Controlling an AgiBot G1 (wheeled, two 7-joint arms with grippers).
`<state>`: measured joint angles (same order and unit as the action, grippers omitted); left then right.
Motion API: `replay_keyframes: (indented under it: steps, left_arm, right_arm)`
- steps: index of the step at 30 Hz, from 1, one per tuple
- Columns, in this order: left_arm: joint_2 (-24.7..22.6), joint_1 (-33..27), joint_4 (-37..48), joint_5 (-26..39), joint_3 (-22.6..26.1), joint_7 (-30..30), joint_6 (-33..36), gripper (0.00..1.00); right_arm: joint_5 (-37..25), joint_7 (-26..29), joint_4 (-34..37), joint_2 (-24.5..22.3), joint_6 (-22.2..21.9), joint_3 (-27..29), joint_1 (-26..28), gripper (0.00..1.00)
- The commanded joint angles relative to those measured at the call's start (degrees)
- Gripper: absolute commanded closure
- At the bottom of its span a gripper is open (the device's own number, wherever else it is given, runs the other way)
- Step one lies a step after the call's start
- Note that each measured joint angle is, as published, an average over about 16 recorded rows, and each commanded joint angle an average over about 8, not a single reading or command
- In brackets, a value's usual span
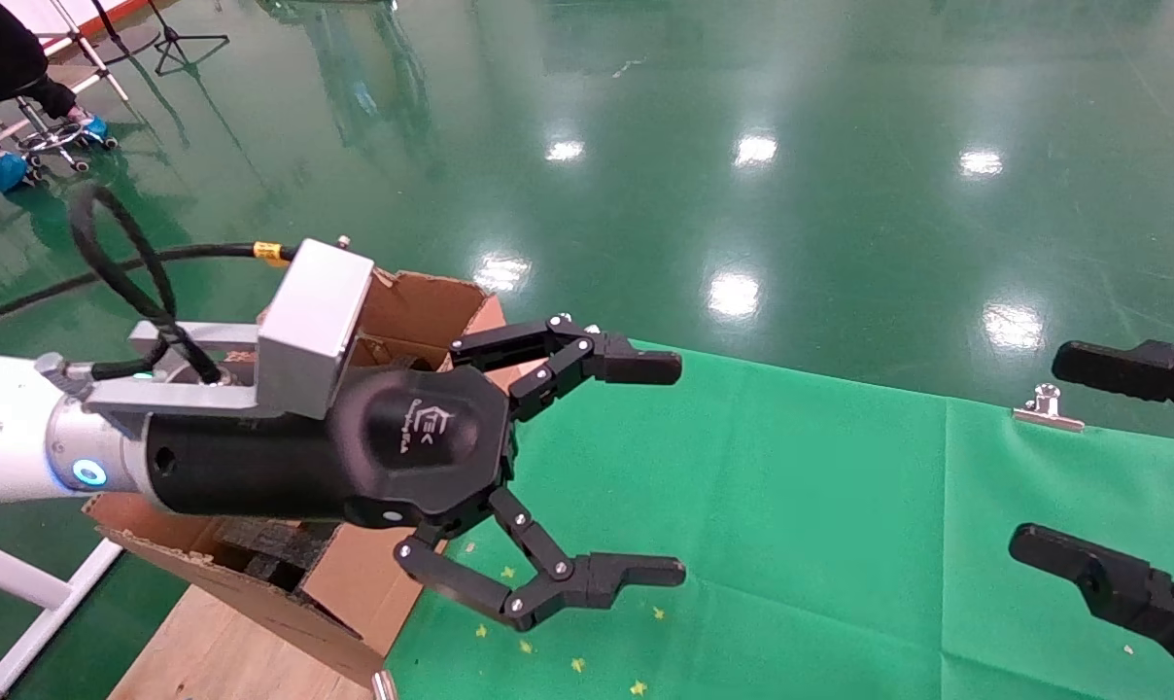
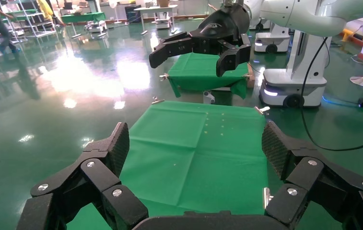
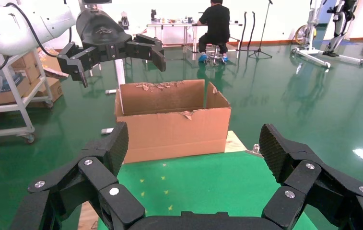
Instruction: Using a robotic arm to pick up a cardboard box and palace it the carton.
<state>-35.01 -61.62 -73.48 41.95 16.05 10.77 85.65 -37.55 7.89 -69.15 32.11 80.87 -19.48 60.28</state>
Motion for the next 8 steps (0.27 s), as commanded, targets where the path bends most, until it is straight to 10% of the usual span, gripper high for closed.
replay_keyframes:
  steps: [1, 8]
  left_arm:
    - [0.00, 0.00, 0.00, 0.00, 0.00, 0.00, 0.00, 0.00]
    - [0.00, 0.00, 0.00, 0.00, 0.00, 0.00, 0.00, 0.00]
  right_arm:
    - [0.00, 0.00, 0.00, 0.00, 0.00, 0.00, 0.00, 0.00]
    - [0.00, 0.00, 0.00, 0.00, 0.00, 0.00, 0.00, 0.00]
